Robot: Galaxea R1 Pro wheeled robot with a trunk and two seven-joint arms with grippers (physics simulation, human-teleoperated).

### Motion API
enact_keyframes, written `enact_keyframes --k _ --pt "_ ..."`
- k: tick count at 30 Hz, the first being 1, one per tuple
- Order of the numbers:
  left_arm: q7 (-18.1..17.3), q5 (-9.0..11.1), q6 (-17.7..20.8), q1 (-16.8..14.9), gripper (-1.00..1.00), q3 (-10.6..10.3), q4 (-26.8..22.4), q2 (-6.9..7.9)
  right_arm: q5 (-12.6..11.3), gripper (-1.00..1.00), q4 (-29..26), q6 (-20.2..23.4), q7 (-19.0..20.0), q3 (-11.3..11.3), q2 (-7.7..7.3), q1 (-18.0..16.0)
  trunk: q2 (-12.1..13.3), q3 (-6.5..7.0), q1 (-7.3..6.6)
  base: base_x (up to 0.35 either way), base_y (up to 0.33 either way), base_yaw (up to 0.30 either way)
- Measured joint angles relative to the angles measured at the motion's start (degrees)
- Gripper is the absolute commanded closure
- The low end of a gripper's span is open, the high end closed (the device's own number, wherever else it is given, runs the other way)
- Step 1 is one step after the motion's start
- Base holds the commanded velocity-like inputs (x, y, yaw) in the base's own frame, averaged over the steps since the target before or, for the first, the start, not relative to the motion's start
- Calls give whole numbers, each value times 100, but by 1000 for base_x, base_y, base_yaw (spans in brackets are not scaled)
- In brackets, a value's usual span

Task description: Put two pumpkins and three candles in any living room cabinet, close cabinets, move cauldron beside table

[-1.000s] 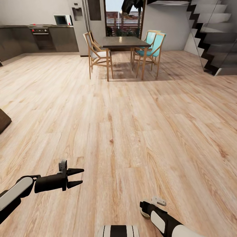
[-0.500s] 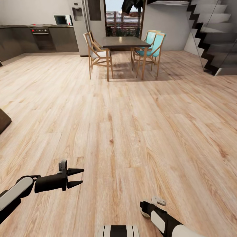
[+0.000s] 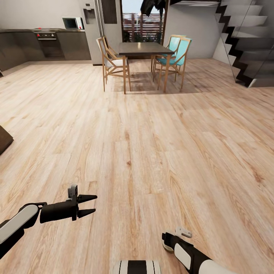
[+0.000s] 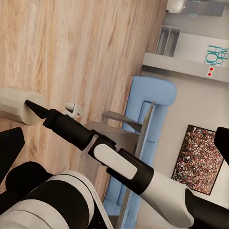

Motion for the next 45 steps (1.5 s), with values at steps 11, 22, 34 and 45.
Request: enact_keyframes --k 11,22,34,45 --pt "0 -2 0 -1 -100 -1 9 0 -15 100 1 -7 -5 6 -2 1 0 0 0 0 0 0" --pt "1 2 1 0 -100 0 9 0 -46 100 147 -10 -5 13 -3 4 6 87 -9 0 0 0" --pt "1 1 1 2 -100 0 24 0 -45 100 139 -31 3 13 -3 4 22 353 -40 0 0 0" --pt "1 -16 1 3 -100 0 43 0 -44 100 103 -27 12 6 -10 4 37 597 -69 0 0 0"
